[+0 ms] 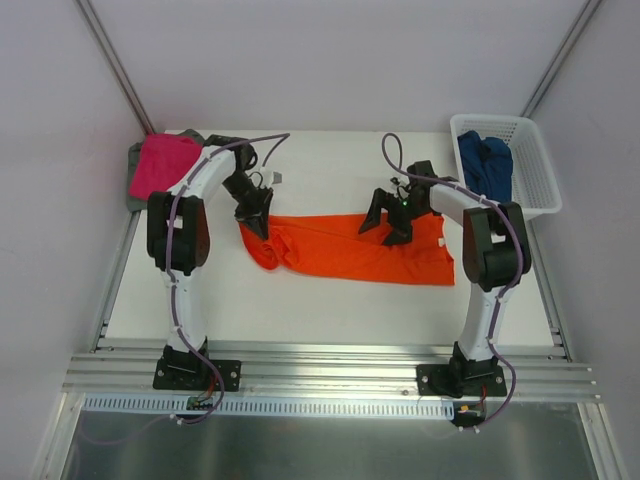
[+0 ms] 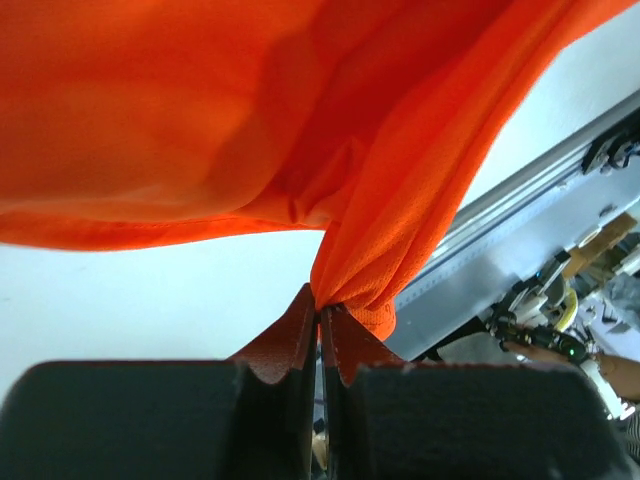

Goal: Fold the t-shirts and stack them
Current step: Fold the tshirt

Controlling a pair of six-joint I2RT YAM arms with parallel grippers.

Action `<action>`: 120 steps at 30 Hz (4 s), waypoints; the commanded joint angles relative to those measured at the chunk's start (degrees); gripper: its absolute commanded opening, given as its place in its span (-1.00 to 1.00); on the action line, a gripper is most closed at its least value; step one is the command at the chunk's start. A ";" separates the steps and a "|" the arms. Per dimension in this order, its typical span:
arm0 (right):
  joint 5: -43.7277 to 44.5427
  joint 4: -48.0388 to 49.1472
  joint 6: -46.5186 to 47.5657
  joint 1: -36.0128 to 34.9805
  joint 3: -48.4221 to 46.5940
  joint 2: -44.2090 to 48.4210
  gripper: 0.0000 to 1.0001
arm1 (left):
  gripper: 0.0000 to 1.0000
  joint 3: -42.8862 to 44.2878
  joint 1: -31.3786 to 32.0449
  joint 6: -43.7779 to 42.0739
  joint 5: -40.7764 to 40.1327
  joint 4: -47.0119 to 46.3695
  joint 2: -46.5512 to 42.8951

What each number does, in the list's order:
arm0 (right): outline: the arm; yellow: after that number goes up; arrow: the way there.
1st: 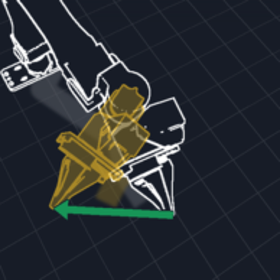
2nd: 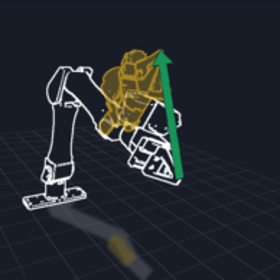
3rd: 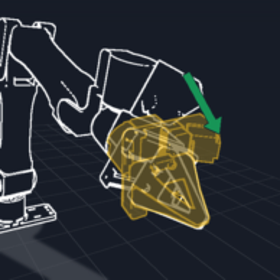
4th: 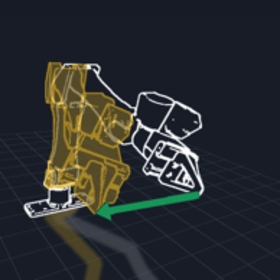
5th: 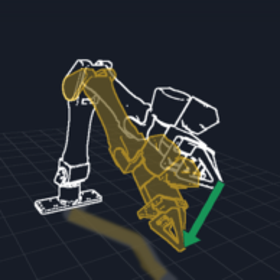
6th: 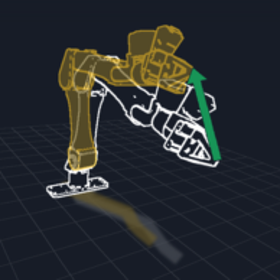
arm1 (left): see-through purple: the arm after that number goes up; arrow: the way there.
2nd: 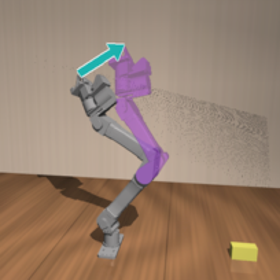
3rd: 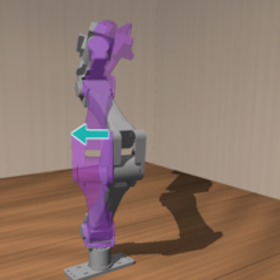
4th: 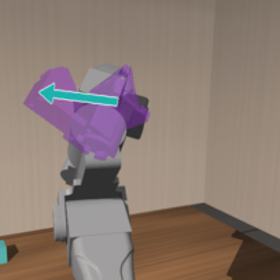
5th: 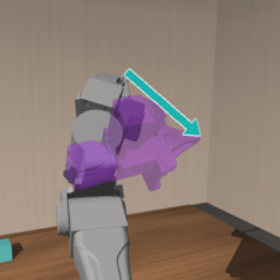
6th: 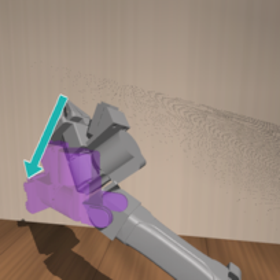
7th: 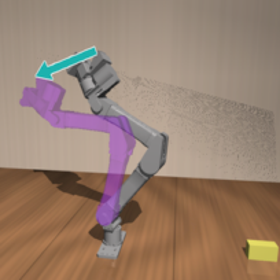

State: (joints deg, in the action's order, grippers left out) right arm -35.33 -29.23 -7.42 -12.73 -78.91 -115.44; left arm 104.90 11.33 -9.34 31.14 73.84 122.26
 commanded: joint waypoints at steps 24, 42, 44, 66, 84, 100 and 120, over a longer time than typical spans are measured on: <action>5.01 -2.58 1.80 0.08 4.47 3.20 0.90 | 0.98 -15.78 3.16 2.31 -12.95 5.61 -20.40; 3.60 -1.88 0.92 -1.33 -0.27 1.53 0.91 | 0.74 -11.29 10.29 4.33 -3.54 5.70 -2.82; 3.86 -1.88 0.92 -1.07 -1.15 0.48 0.91 | 0.72 -11.39 10.29 4.33 -2.92 5.52 -1.77; 4.13 -0.47 -0.57 0.69 -8.36 -4.80 0.92 | 0.77 -9.20 11.52 5.39 -4.67 4.91 4.03; 3.86 -0.38 -1.28 0.69 -5.11 -2.34 0.92 | -1.00 -2.24 9.59 5.83 -10.39 4.55 7.75; 5.19 -2.67 1.53 2.01 -1.51 -1.63 0.91 | -1.00 3.44 0.62 1.35 -27.26 4.29 4.12; 4.75 -2.15 0.74 1.39 1.92 2.15 0.91 | 0.52 -3.12 4.22 3.63 -24.91 1.74 -1.67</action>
State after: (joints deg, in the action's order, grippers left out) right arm -33.63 -28.95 -7.44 -11.22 -78.76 -114.87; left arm 103.53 14.81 -6.59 2.26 73.89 122.21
